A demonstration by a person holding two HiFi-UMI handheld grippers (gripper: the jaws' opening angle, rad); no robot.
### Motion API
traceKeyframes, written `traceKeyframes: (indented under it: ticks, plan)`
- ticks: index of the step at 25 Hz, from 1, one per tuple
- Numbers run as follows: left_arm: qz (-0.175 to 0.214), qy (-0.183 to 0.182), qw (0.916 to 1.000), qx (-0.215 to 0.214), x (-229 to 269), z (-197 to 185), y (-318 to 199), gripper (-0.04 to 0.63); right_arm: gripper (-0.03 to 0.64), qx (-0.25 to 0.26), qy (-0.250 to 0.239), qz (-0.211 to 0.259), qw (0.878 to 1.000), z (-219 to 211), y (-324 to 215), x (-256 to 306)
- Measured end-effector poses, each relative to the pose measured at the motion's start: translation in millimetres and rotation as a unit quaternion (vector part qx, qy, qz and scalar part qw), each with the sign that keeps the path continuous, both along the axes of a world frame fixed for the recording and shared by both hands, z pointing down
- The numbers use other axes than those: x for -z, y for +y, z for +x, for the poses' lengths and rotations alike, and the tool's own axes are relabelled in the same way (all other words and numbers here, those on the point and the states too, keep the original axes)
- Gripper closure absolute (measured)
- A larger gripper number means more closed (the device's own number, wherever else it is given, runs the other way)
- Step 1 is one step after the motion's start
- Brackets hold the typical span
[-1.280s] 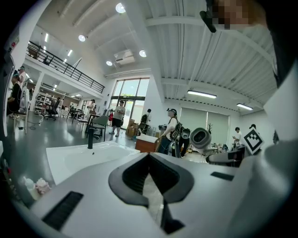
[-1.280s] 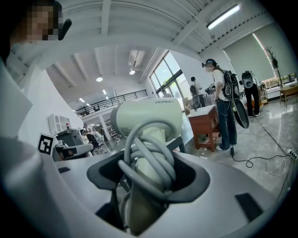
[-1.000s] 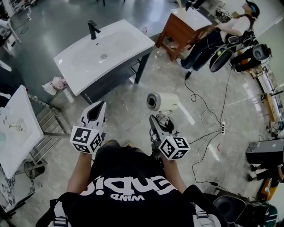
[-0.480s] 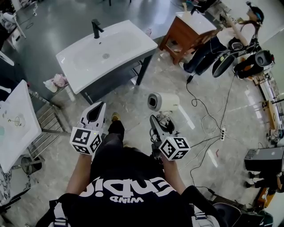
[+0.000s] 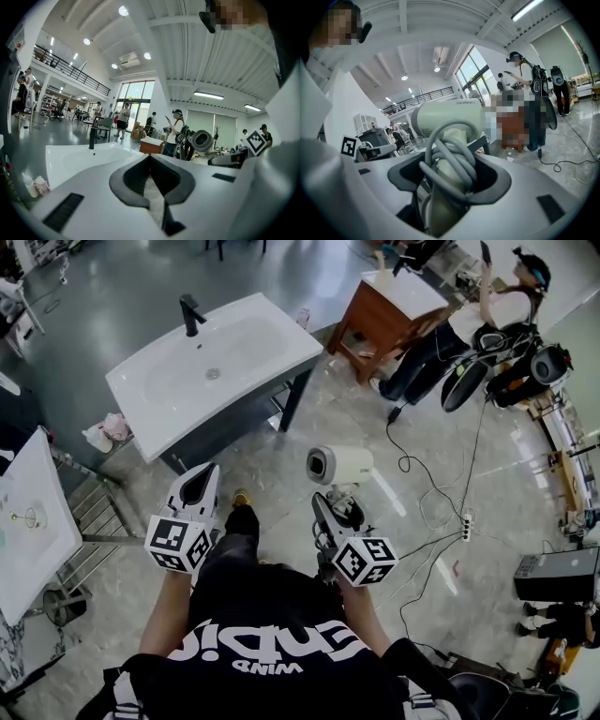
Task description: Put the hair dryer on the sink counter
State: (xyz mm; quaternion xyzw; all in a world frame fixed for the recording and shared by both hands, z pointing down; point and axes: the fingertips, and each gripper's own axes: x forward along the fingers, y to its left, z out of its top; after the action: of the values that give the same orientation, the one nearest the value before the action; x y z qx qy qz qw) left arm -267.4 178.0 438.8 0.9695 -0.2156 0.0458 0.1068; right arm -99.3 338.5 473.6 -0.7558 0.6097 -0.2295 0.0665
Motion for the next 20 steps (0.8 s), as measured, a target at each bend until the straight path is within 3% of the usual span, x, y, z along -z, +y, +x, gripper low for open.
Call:
traceKeyframes:
  ticks: [10, 20]
  plan:
    - [0.002, -0.003, 1.0000, -0.006, -3.6, 23.5, -32.7, 0.575, 0.319, -0.005, -0.001, 0.002, 1.000, 21.5, -32.4, -2.0]
    - [-0.010, -0.005, 0.9998, -0.014, -8.7, 69.9, -79.6, 0.575, 0.319, -0.013, -0.005, 0.000, 1.000, 64.9, -72.9, 2.3]
